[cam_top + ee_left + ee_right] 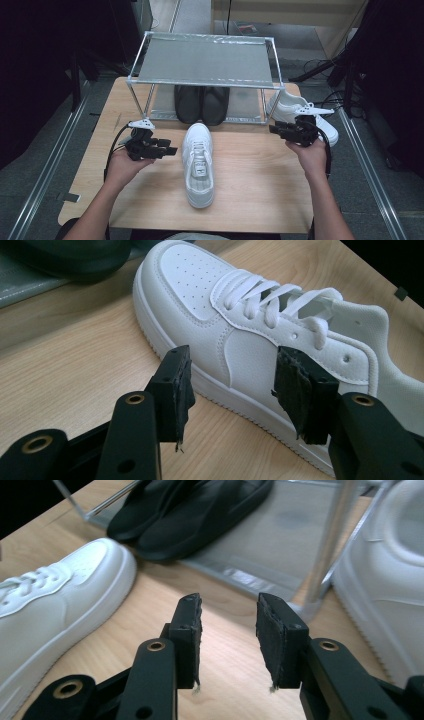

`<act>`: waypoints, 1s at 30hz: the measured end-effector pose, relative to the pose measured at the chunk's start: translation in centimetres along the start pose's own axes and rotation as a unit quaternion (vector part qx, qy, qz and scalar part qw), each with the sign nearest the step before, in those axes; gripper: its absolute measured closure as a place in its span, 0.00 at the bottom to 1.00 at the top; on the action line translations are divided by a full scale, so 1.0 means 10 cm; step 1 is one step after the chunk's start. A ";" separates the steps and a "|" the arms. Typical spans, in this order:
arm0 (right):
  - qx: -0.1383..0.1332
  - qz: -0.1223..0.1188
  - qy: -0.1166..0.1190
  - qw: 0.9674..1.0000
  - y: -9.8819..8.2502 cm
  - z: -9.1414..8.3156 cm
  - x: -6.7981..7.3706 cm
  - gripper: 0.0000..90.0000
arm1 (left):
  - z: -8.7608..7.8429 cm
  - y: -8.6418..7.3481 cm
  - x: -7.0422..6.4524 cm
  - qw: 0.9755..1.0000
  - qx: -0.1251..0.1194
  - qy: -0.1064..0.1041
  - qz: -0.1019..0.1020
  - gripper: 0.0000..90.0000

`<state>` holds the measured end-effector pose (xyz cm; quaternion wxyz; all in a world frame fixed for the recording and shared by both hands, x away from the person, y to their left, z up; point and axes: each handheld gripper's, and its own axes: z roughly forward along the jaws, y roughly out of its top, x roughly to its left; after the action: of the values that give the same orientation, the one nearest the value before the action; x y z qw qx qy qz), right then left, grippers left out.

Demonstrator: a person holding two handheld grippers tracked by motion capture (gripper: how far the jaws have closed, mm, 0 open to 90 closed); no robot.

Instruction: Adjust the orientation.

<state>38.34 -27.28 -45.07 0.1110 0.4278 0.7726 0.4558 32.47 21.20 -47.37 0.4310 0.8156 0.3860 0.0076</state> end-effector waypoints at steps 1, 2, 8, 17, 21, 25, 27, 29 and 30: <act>0.001 0.003 -0.005 1.000 0.01 0.00 -0.04 0.71 | 0.00 0.00 -0.01 1.000 0.000 -0.002 0.001 0.55; 0.001 0.002 -0.009 1.000 0.02 0.00 -0.08 0.71 | 0.01 0.00 -0.02 1.000 0.000 -0.003 0.002 0.55; 0.011 0.005 -0.039 0.999 0.07 0.00 -0.32 0.70 | 0.02 0.00 -0.05 1.000 0.003 -0.005 0.015 0.54; 0.012 0.022 -0.088 0.996 0.18 0.01 -0.65 0.70 | 0.03 0.01 -0.11 1.000 0.003 -0.005 0.024 0.54; 0.009 0.035 -0.101 0.994 0.23 0.03 -0.75 0.70 | 0.00 0.02 -0.12 1.000 -0.006 -0.003 0.031 0.54; -0.007 0.044 -0.111 0.993 0.28 0.04 -0.83 0.68 | 0.02 0.01 -0.13 0.999 0.000 0.001 0.032 0.54; -0.011 0.051 -0.110 0.993 0.29 0.02 -0.87 0.68 | 0.03 0.01 -0.14 0.999 0.003 0.002 0.034 0.54; -0.009 0.045 -0.129 0.991 0.33 -0.02 -0.90 0.69 | 0.04 0.01 -0.15 0.999 0.006 0.003 0.038 0.54; -0.014 0.050 -0.136 0.989 0.34 -0.04 -0.92 0.68 | 0.04 0.01 -0.15 0.999 0.007 0.003 0.038 0.54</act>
<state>45.60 -33.80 -44.16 0.1978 0.5222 0.7215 0.4094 31.57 19.91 -47.08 0.4236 0.8325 0.3564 0.0239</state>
